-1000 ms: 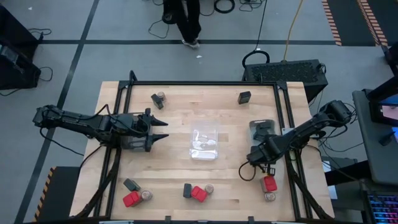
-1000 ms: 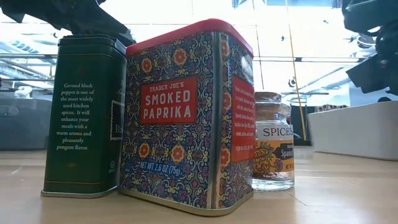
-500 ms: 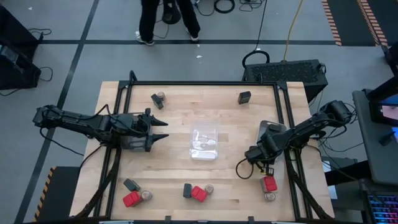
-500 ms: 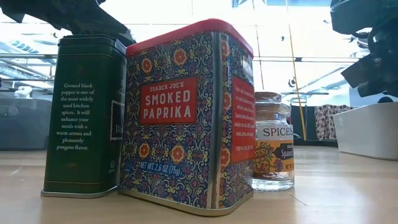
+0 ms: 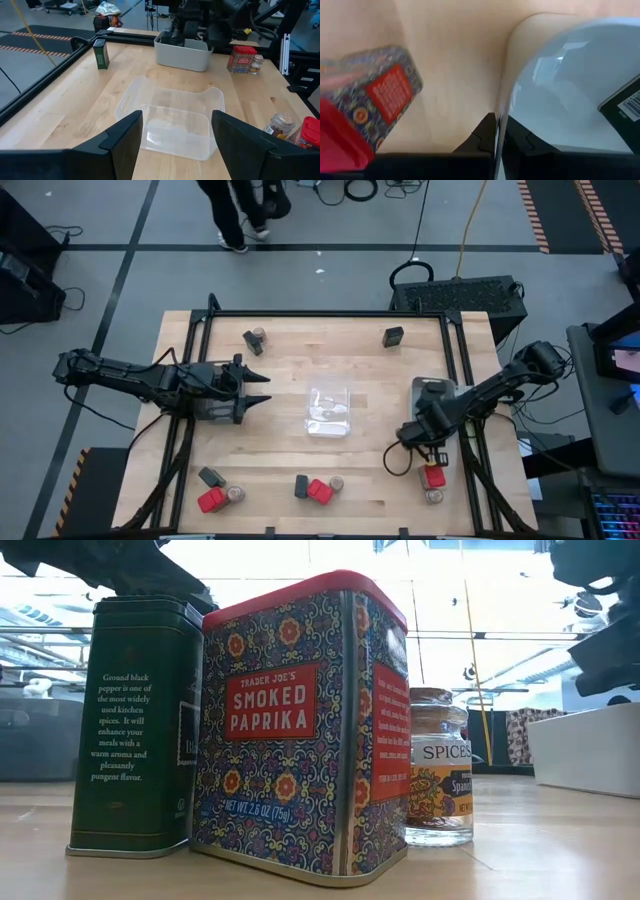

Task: Sort spices by type
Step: Adjust the gray bin on the table, then adjust the black seasoning can in the gray bin

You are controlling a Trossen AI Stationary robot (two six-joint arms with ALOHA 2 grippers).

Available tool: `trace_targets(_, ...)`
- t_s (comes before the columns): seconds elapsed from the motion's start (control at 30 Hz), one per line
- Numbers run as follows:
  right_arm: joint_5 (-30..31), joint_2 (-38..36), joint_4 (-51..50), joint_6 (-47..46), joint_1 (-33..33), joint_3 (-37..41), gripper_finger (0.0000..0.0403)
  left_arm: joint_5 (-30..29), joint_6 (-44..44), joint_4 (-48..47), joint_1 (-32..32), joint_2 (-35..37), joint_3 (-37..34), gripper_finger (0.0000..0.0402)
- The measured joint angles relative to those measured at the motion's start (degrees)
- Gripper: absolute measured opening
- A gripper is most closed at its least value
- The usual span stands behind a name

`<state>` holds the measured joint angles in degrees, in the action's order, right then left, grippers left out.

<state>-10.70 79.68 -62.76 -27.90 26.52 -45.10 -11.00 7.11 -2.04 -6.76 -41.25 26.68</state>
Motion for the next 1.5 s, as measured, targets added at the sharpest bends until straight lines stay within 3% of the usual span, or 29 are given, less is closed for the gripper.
trace_targets(0.5, 1.65, 0.00, -0.49, 0.81, 0.42, 0.00, 0.0005, 0.00, 0.00, 0.00, 0.00, 0.00, 0.00, 0.0241)
trace_targets(0.97, 1.64, 0.00, -1.76, -0.53, 0.46, -0.58, 0.0096, 0.00, 0.00, 0.00, -0.02, 0.00, 0.00, 0.0241)
trace_targets(1.3, 1.90, 0.00, -13.55, 0.07, 0.44, -12.63, 0.0138, 0.00, 0.00, 0.00, -0.01, 0.00, 0.00, 0.0242)
trace_targets(1.4, 5.01, 0.00, -17.91, 0.05, 0.48, -16.66, 0.0138, 0.00, 0.00, 0.00, -0.01, 0.01, 0.00, 0.0241)
trace_targets(1.5, 13.14, -0.02, -21.39, -1.78, 0.45, -19.64, 0.0131, 0.00, 0.00, -0.06, 0.00, 0.00, 0.00, 0.0241)
